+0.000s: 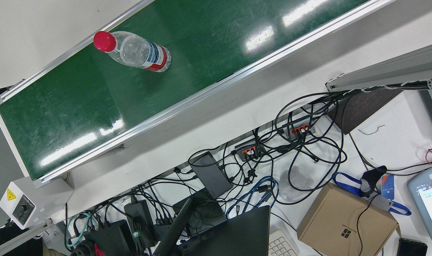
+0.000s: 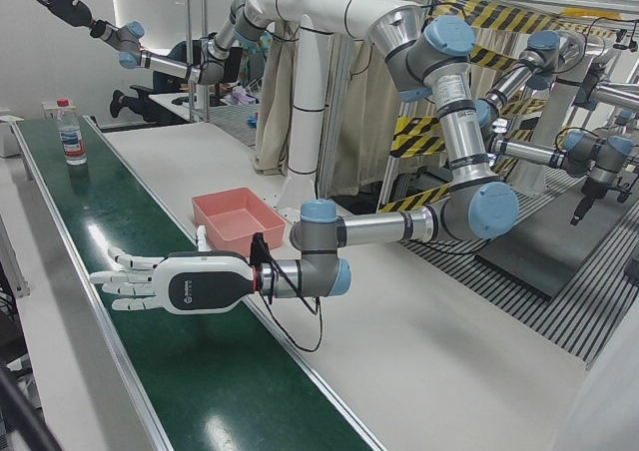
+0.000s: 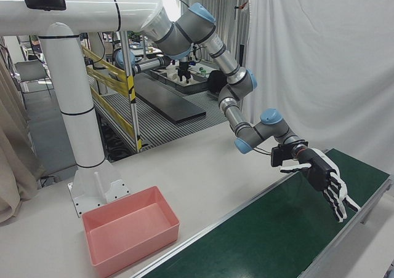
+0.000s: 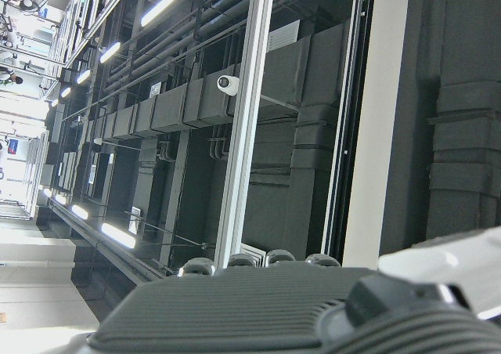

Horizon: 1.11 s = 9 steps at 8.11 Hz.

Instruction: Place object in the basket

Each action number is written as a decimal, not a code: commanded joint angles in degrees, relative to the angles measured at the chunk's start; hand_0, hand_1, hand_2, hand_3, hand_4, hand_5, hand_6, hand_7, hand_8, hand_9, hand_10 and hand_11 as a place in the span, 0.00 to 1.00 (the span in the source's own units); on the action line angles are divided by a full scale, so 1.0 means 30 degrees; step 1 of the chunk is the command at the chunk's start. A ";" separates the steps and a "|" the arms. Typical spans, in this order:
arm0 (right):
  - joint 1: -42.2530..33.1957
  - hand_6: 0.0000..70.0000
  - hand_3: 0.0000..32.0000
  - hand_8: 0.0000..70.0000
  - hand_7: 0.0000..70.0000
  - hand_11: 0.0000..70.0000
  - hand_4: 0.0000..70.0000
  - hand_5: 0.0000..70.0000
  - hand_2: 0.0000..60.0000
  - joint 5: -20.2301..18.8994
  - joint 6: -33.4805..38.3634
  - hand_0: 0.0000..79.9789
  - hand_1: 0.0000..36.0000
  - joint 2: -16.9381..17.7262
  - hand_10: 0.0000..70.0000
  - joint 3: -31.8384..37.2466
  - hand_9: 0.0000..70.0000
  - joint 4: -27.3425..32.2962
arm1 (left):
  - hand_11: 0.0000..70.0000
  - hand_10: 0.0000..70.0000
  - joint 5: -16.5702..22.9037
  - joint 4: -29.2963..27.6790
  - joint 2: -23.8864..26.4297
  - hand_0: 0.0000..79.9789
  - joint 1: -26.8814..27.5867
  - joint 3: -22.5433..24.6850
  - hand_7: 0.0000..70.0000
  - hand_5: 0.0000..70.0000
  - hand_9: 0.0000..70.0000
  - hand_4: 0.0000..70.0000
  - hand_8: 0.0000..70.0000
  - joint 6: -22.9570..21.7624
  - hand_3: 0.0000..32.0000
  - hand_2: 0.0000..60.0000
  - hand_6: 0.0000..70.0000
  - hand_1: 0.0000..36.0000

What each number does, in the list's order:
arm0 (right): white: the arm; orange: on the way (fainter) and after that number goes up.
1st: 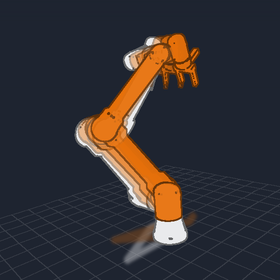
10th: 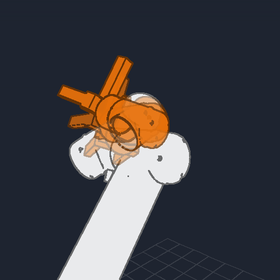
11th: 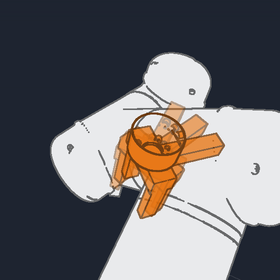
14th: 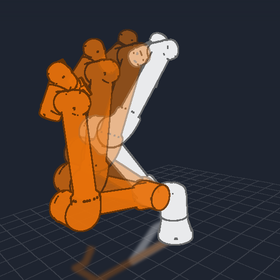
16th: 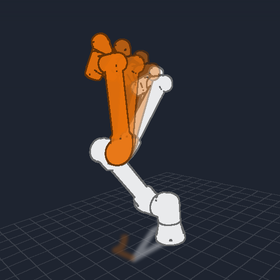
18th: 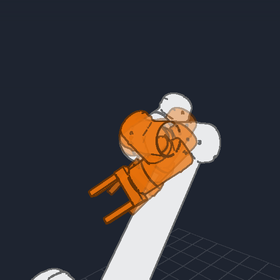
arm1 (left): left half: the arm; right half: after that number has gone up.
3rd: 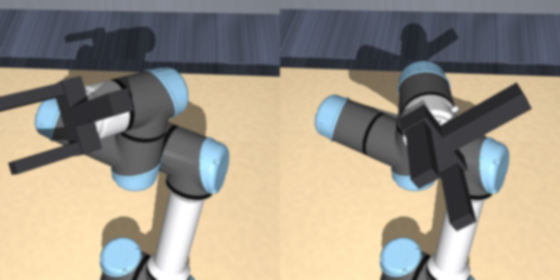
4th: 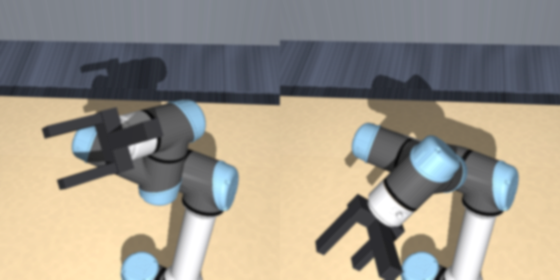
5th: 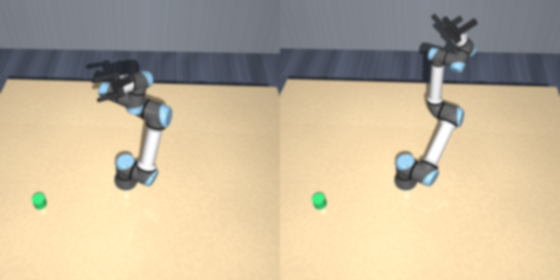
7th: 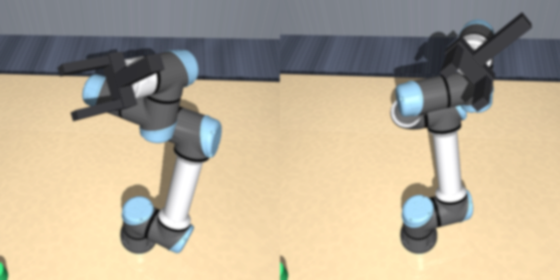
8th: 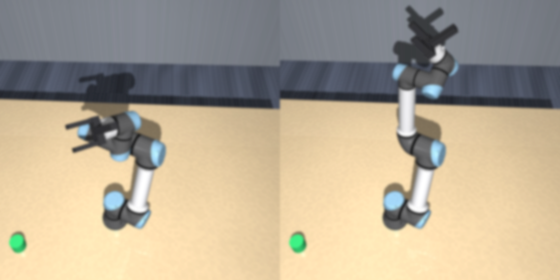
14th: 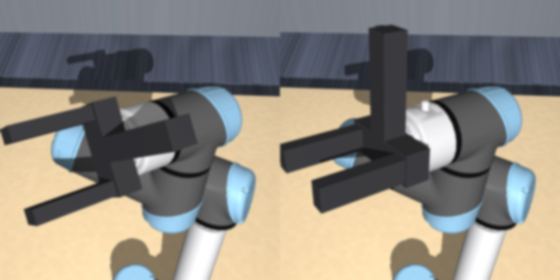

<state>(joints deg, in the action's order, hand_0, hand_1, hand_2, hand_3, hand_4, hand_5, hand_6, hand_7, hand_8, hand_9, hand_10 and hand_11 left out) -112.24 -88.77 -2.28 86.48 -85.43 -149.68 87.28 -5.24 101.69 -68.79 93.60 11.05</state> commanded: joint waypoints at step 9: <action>0.0000 0.00 0.00 0.00 0.00 0.00 0.00 0.00 0.00 0.0000 0.0000 0.00 0.00 0.0000 0.00 0.0000 0.00 -0.0029 | 0.14 0.07 0.0000 0.0020 0.0000 0.84 -0.0067 -0.0030 0.04 0.32 0.17 0.04 0.14 0.0009 0.28 0.00 0.07 0.38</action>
<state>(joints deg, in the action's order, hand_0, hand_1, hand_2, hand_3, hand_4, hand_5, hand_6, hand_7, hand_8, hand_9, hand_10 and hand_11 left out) -112.24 -88.77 -2.28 86.48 -85.43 -149.70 87.28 -5.19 101.69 -68.91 93.52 11.08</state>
